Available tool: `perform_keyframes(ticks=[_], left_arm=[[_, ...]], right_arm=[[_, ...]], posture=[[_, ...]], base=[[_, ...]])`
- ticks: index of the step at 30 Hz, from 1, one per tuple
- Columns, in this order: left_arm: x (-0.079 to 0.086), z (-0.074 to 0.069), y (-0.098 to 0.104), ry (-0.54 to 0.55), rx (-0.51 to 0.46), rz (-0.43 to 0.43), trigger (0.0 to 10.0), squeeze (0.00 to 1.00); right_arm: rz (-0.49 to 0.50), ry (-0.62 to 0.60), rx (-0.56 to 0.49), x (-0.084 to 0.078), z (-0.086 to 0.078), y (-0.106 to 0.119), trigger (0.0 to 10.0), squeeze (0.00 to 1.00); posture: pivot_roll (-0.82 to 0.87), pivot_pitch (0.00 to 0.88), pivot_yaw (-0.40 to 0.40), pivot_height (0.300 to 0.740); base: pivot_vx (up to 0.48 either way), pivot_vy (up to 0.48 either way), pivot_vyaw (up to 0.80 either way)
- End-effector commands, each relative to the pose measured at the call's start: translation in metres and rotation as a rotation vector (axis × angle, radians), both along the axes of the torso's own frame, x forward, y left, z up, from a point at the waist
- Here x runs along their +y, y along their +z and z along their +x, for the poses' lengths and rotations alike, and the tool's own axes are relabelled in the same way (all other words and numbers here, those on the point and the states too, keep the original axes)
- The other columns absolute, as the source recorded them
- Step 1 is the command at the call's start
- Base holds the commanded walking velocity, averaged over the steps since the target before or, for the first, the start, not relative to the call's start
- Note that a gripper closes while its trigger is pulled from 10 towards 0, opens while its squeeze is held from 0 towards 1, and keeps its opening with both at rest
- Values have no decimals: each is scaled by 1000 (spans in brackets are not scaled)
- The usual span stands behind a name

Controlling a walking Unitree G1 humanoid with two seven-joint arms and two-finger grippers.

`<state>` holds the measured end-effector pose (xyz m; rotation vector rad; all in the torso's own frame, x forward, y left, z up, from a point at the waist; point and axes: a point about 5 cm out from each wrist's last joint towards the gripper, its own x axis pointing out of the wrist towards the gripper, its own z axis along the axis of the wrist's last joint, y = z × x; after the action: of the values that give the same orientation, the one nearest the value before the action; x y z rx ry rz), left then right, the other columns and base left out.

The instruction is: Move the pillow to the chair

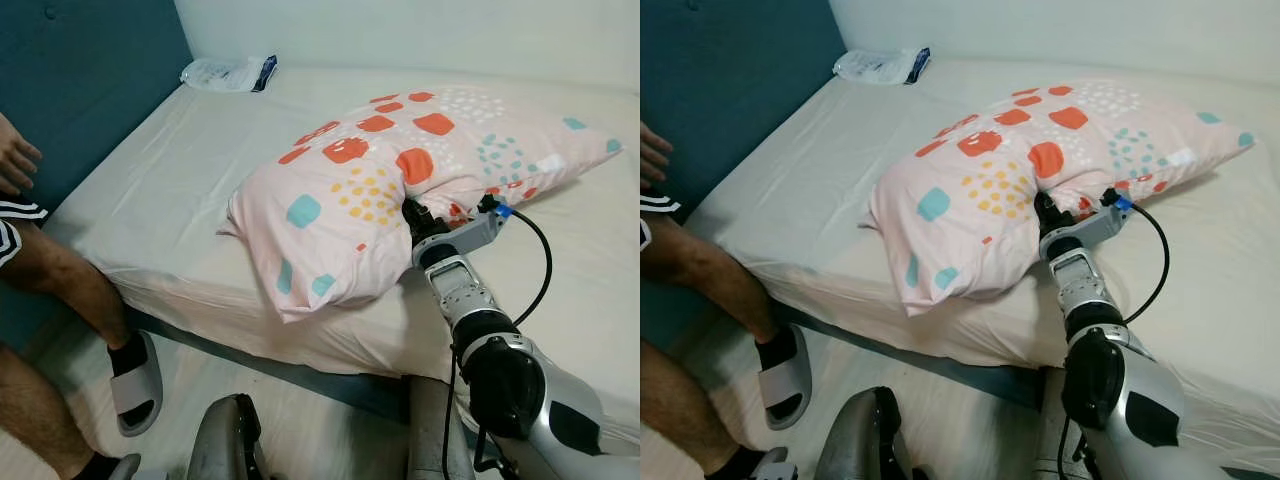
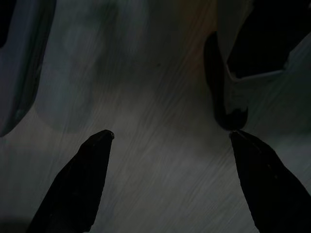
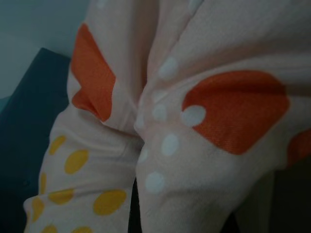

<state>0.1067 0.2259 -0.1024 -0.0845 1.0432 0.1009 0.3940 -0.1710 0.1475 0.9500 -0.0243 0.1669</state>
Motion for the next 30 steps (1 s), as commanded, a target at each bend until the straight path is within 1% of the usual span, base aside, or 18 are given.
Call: perform_keyframes(ticks=[1, 5, 7, 8, 9, 10, 11, 12, 13, 14, 16, 17, 18, 19, 22, 25, 29, 30], left_arm=[[3, -9, -2, 32, 29, 2, 10000, 0], [2, -5, -1, 40, 18, -2, 10000, 0], [2, 0, 0, 67, -1, -4, 10000, 0], [3, 4, 1, 91, -17, -6, 10000, 0], [6, 8, 3, 121, -38, -5, 10000, 0], [8, 12, 5, 141, -51, -5, 10000, 0], [8, 12, 5, 141, -51, -5, 10000, 0], [10, 15, 6, 161, -66, -4, 10000, 0], [10, 15, 6, 161, -66, -4, 10000, 0], [13, 20, 8, 183, -83, -1, 10000, 0], [16, 26, 11, 205, -103, 1, 10000, 0], [16, 26, 11, 205, -103, 1, 10000, 0], [16, 29, 12, 210, -108, 1, 10000, 0], [16, 31, 13, 213, -112, -1, 10000, 0], [13, 34, 13, 218, -118, -6, 10000, 0], [7, 34, 11, 222, -106, -11, 10000, 0], [1, 27, 7, 219, -64, -7, 10000, 0], [0, 24, 5, 217, -46, -3, 10000, 0]], right_arm=[[-10, 55, -39, 12, 3, 9, 0, 0], [-12, 65, -52, 13, 4, 10, 0, 0], [-43, 85, -72, 16, 3, 11, 0, 0], [-78, 108, -88, 19, 4, 13, 0, 0], [-84, 137, -127, 24, 4, 18, 0, 0], [-84, 156, -155, 27, 4, 21, 0, 0], [-84, 156, -155, 27, 4, 21, 0, 0], [-78, 184, -192, 31, 5, 27, 0, 0], [-78, 184, -192, 31, 5, 27, 0, 0], [-48, 218, -274, 36, 5, 38, 0, 0], [3, 260, -390, 42, 5, 55, 0, 0], [3, 260, -390, 42, 5, 55, 0, 0], [25, 278, -432, 44, 5, 62, 0, 0], [22, 294, -459, 46, 6, 68, 0, 0], [19, 314, -488, 49, 6, 75, 0, 0], [4, 325, -491, 51, 6, 77, 0, 0], [-12, 344, -471, 57, 5, 71, 0, 0], [-18, 355, -454, 60, 5, 67, 0, 0]], posture=[[61, 160, 71, 476], [57, 152, 64, 476], [52, 136, 53, 476], [50, 127, 46, 476], [47, 121, 43, 476], [46, 115, 41, 476], [46, 115, 41, 476], [45, 111, 40, 476], [45, 111, 40, 476], [39, 103, 37, 476], [35, 94, 33, 485], [35, 94, 33, 485], [32, 89, 29, 490], [27, 82, 25, 495], [25, 78, 21, 504], [20, 64, 12, 514], [13, 46, 14, 533], [12, 43, 14, 542]], base=[[0, 0, 0], [0, 0, 0], [0, 0, 0], [0, 0, 0], [0, 0, 0], [0, 0, 0], [0, 0, 0], [0, 0, 0], [0, 0, 0], [0, 0, 0], [0, 0, 0], [0, 0, 0], [0, 0, 0], [0, 0, 0], [0, 0, 0], [0, 0, 0], [0, 0, 0], [0, 0, 0]])
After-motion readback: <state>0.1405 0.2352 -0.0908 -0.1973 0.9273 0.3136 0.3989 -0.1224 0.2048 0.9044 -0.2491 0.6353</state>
